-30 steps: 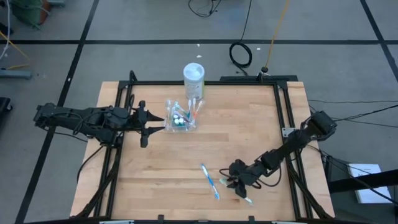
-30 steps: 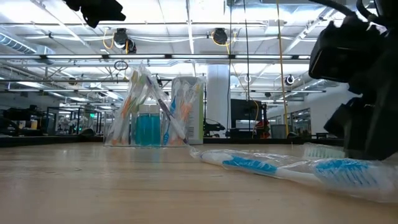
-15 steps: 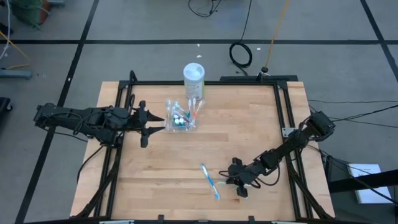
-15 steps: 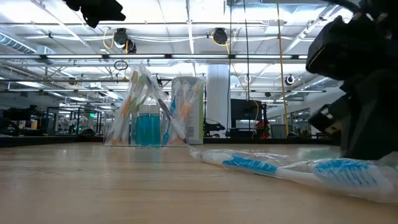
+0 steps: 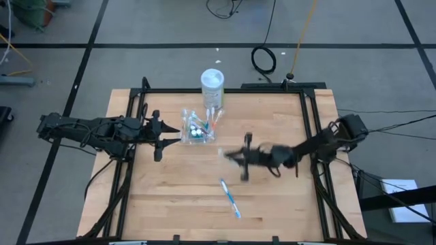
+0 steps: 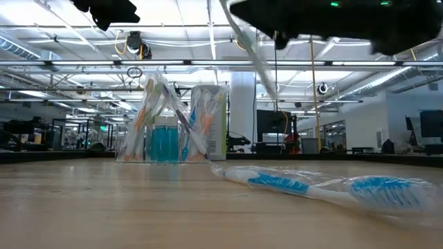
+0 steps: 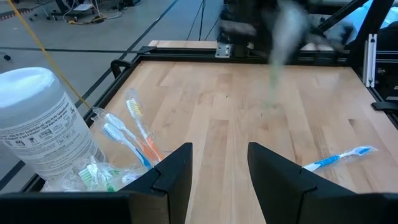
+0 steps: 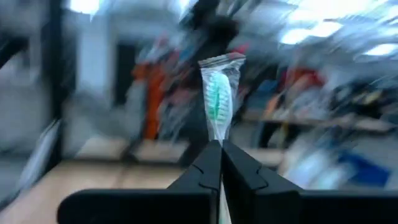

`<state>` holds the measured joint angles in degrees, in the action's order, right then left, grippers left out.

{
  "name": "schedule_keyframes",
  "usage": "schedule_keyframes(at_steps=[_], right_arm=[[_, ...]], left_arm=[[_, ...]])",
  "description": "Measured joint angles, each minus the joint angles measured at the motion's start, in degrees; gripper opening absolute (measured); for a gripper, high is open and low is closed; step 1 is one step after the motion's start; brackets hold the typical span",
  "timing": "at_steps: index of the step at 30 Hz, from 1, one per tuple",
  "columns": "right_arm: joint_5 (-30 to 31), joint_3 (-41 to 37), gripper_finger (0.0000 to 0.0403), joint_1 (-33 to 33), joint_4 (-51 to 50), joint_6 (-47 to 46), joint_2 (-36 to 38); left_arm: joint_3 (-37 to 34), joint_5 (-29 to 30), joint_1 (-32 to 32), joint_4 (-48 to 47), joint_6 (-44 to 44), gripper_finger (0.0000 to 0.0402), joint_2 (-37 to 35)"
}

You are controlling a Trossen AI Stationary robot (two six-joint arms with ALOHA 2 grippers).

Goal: Pick & Place toothbrushing station
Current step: Put the green toothbrush into the transparent organizer

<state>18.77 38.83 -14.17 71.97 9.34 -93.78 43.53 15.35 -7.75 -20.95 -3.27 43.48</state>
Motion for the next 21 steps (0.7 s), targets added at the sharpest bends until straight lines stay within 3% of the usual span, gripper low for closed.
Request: schedule_keyframes(at_steps=[3, 8, 15, 21], right_arm=[[-3.4, 2.4, 0.0001, 6.5, 6.1, -2.9, -1.5], [-7.0, 8.8, 0.0001, 14.4, 1.8, -8.1, -6.0], [-7.1, 16.7, 0.0000, 18.6, 8.1, -2.4, -16.1], [-6.9, 23.6, 0.0000, 20.8, 8.0, -3.6, -24.0]], left_arm=[[0.0, 0.0, 0.0, 0.0, 0.1, 0.0161, 0.0], [0.0, 0.1, 0.1, 0.0, 0.1, 0.0161, 0.0], [0.0, 0.2, 0.1, 0.3, 2.4, 0.0161, 0.0], [0.0, 0.2, 0.1, 0.0, 4.1, 0.0161, 0.0]])
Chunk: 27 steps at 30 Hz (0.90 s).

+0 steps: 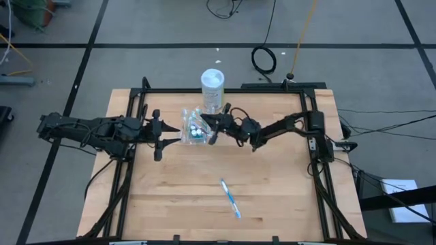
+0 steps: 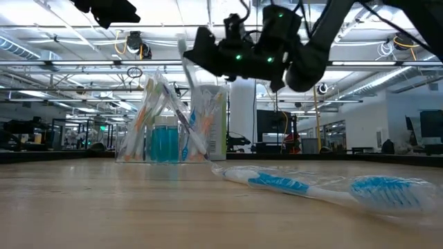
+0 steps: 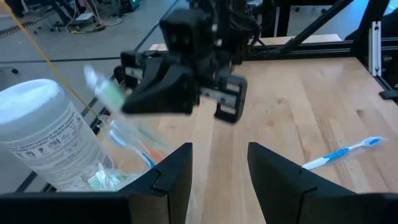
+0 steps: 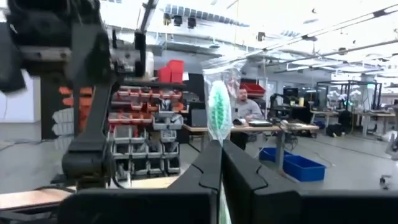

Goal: Pick & Place toothbrushing station
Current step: Put the green toothbrush into the transparent organizer

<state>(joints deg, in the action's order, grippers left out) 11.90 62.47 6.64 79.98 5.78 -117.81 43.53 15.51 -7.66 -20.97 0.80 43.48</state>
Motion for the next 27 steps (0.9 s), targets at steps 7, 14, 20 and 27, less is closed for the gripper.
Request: schedule_keyframes(at_steps=[7, 14, 20, 27], right_arm=[[8.2, -0.5, 0.0000, -0.2, 0.1, 4.3, -2.4], [20.1, -5.1, 0.0000, -4.0, 0.0, 6.0, -1.6], [26.1, -7.9, 0.0000, -7.6, 0.2, 10.5, -1.6], [28.3, -8.1, 0.0000, -8.9, -6.8, 11.5, -1.5]], left_arm=[[0.0, -0.1, 0.0, -0.5, 0.0, 0.0161, 0.0], [0.0, -0.4, 0.0, -1.3, -0.1, 0.0161, 0.0], [0.0, -0.4, 0.0, -2.1, -0.2, 0.0161, 0.0], [0.0, -0.4, 0.0, -2.0, -1.4, 0.0161, 0.0]])
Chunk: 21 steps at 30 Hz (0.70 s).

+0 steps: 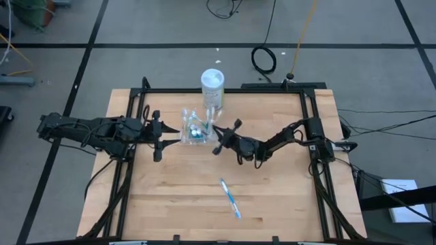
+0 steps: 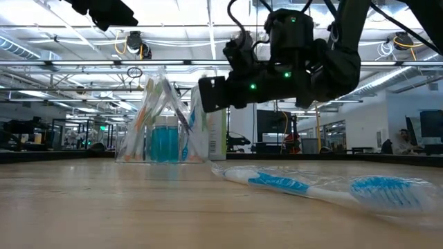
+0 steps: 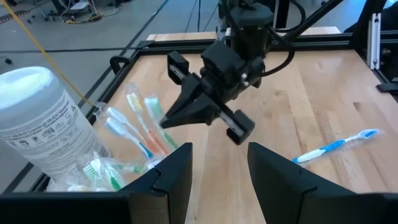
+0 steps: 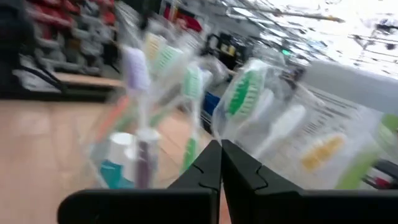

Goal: Pick & Place toothbrushing station
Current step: Put the green toothbrush into the transparent organizer, then adjust the violet toothbrush in the transparent organizer

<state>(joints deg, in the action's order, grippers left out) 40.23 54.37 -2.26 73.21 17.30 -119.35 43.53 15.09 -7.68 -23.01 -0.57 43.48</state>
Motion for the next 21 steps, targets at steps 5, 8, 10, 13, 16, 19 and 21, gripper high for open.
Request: schedule_keyframes(at_steps=[5, 8, 10, 13, 16, 19, 21], right_arm=[[1.8, 0.1, 0.0001, 0.0, -1.5, 0.0, 0.1], [1.8, 0.0, 0.0012, 0.0, -0.8, 0.0, 0.0], [1.8, 0.0, 0.0024, 0.0, -1.7, 0.0, 0.6], [1.8, 0.0, 0.0048, -0.1, -2.7, -0.1, 0.7], [1.9, 0.0, 0.0077, -0.8, -2.8, -0.1, 0.8], [2.7, 0.0, 0.0107, -2.0, -3.2, -0.1, 1.0], [5.9, 0.0, 0.0126, -3.2, -3.2, 0.1, 1.0]], left_arm=[[0.0, 0.0, 0.0, 0.0, -1.1, 0.0161, 0.0], [0.0, 0.0, 0.0, 0.0, -1.1, 0.0161, 0.0], [0.0, 0.0, 0.0, 0.0, -1.1, 0.0161, 0.0], [0.0, 0.0, 0.0, -0.2, -1.2, 0.0161, 0.0], [0.0, 0.0, 0.0, -1.7, -1.3, 0.0161, 0.0], [0.0, 0.0, 0.0, -3.5, -2.6, 0.0161, 0.0], [0.0, 0.0, 0.0, -4.8, -4.4, 0.0161, 0.0]])
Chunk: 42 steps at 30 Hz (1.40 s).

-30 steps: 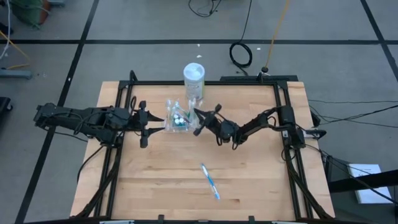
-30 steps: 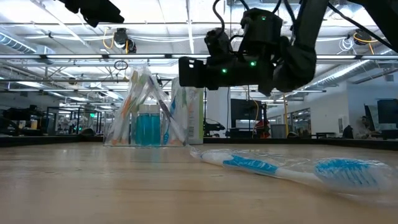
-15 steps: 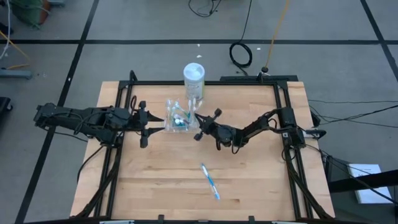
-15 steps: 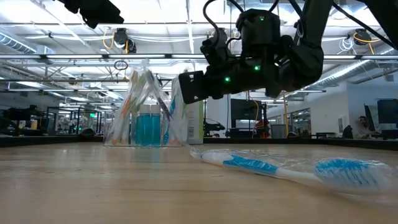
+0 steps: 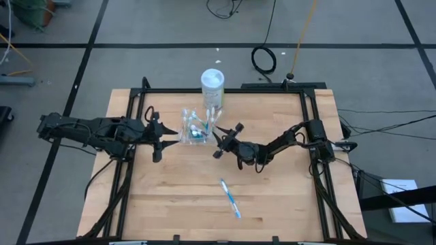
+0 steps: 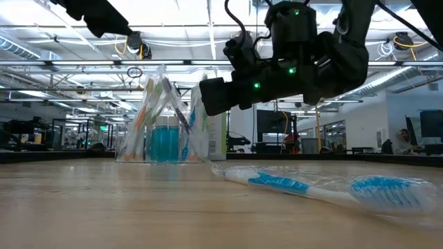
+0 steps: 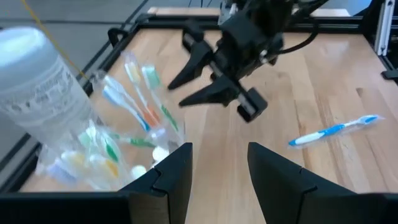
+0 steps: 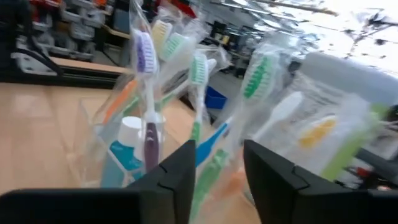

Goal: Pick & Place toothbrushing station
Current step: Adjust the violet toothbrush in the transparent organizer

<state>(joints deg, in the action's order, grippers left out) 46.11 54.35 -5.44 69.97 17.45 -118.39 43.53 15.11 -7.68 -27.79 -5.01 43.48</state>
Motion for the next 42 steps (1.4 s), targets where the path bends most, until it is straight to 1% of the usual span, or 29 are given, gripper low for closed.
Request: schedule_keyframes(at_steps=[3, 5, 10, 15, 18, 20, 22, 25, 27, 28, 29, 30, 34, 36, 40, 42], right_arm=[[5.0, 0.0, 0.0150, -2.1, 0.2, 3.5, 0.0], [6.8, 0.0, 0.0161, -3.8, 0.1, 6.1, 0.0], [6.3, 0.0, 0.0166, -7.7, 0.0, 7.8, 0.0], [6.3, 0.0, 0.0142, -8.8, 3.2, 10.2, 0.0], [6.2, 0.0, 0.0113, -8.7, 3.5, 10.3, 0.2], [6.2, 0.0, 0.0087, -8.7, 3.3, 10.3, 0.2], [6.2, 0.0, 0.0056, -8.7, 3.6, 10.3, 0.2], [6.2, 0.0, 0.0012, -8.7, 3.5, 11.0, 0.2], [6.2, 0.0, 0.0007, -8.8, 3.5, 11.8, 0.2], [6.3, 0.0, 0.0011, -8.8, 3.5, 11.8, 0.2], [6.3, 0.0, 0.0013, -8.8, 3.5, 11.8, 0.2], [6.2, 0.0, 0.0014, -8.8, 3.5, 11.8, 0.2], [6.2, 0.0, 0.0003, -8.9, 3.5, 11.8, 0.2], [6.2, 0.0, 0.0002, -8.9, 3.5, 11.9, 0.2], [6.2, 0.0, 0.0002, -8.9, 3.5, 11.9, 0.2], [6.2, 0.0, 0.0001, -8.9, 3.5, 11.9, 0.2]], left_arm=[[0.0, 0.0, 0.0, -1.0, -2.0, 0.0161, 0.0], [0.0, 0.0, 0.0, -1.6, -2.8, 0.0161, 0.0], [-0.8, 0.0, 0.0, -2.6, -4.2, 0.0161, 0.0], [-6.2, 0.0, 0.0, -0.1, -4.6, 0.0161, 0.6], [-11.2, 1.3, 0.0, 7.6, -5.8, 0.0161, 2.7], [-14.1, 2.2, 0.0, 13.3, -7.2, 0.0156, 4.3], [-15.6, 4.5, 0.2, 18.1, -8.2, 0.0138, 6.5], [-16.0, 8.8, 0.6, 20.2, -11.5, 0.0085, 10.1], [-15.9, 9.4, 0.9, 22.0, -10.5, 0.0037, 12.0], [-15.9, 9.3, 1.0, 23.2, -9.4, 0.0019, 13.0], [-15.9, 9.3, 1.1, 24.9, -9.0, 0.0011, 14.2], [-15.9, 9.8, 1.4, 26.7, -9.0, 0.0011, 15.4], [-15.9, 14.9, 3.4, 31.2, -9.2, 0.0010, 19.9], [-15.5, 14.8, 4.7, 32.3, -10.3, 0.0004, 21.3], [-13.4, 15.2, 6.3, 32.4, -10.3, 0.0006, 22.6], [-12.1, 13.6, 6.7, 32.5, -9.9, 0.0003, 23.0]])
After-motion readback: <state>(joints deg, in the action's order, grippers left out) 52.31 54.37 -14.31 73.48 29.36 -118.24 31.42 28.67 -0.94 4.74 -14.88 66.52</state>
